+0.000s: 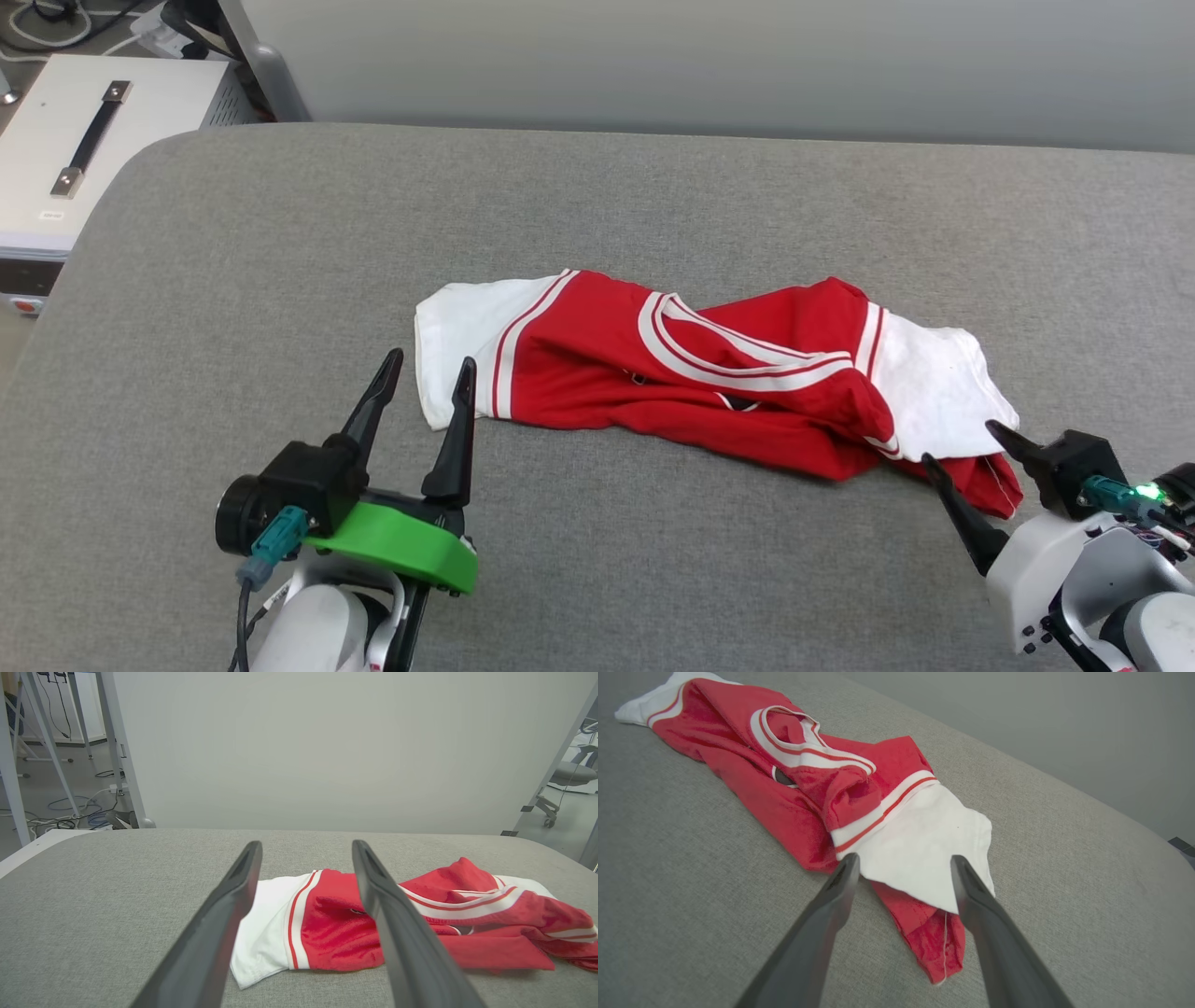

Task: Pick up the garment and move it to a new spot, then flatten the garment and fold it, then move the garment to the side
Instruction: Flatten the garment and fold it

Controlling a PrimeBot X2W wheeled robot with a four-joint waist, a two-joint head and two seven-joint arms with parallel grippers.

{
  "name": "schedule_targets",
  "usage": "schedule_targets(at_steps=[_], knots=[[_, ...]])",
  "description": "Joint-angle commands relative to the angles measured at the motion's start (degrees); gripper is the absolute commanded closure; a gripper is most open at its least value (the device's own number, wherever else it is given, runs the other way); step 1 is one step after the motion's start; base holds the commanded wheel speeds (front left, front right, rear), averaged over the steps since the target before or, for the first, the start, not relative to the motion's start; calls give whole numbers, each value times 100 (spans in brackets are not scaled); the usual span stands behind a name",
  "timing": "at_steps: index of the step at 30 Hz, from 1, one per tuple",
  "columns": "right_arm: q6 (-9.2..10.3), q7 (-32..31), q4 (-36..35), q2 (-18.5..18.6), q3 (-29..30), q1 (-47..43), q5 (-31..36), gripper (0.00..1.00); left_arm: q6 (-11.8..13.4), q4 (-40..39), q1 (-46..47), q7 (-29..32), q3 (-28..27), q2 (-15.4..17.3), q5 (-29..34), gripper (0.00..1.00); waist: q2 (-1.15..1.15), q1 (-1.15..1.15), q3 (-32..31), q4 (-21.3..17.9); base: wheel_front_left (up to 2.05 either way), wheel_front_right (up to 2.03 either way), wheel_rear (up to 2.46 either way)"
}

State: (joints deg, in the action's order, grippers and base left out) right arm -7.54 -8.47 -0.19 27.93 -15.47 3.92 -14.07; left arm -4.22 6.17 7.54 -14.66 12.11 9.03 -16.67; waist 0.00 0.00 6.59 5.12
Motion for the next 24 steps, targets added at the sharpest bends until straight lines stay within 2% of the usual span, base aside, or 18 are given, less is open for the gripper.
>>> schedule_targets(at_steps=[1,7,19,21,24], knots=[[5,-85,43,114,-162,132,-85,0,-59,30,111,-33,-44,-47,61,0,0,0,74,82,0,0,0],[5,-227,279,398,-603,465,-199,0,-163,80,184,-33,-159,-148,175,0,0,0,232,194,0,0,0],[5,-103,876,450,-891,972,-283,0,-270,157,333,-33,-248,-282,327,0,0,0,567,279,0,0,0],[5,29,948,400,-869,1031,-324,100,-280,173,342,-34,-256,-294,348,0,0,0,579,267,0,0,0],[5,196,1010,322,-824,1032,-380,100,-292,229,310,-34,-286,-302,372,0,0,0,491,222,0,0,0]])
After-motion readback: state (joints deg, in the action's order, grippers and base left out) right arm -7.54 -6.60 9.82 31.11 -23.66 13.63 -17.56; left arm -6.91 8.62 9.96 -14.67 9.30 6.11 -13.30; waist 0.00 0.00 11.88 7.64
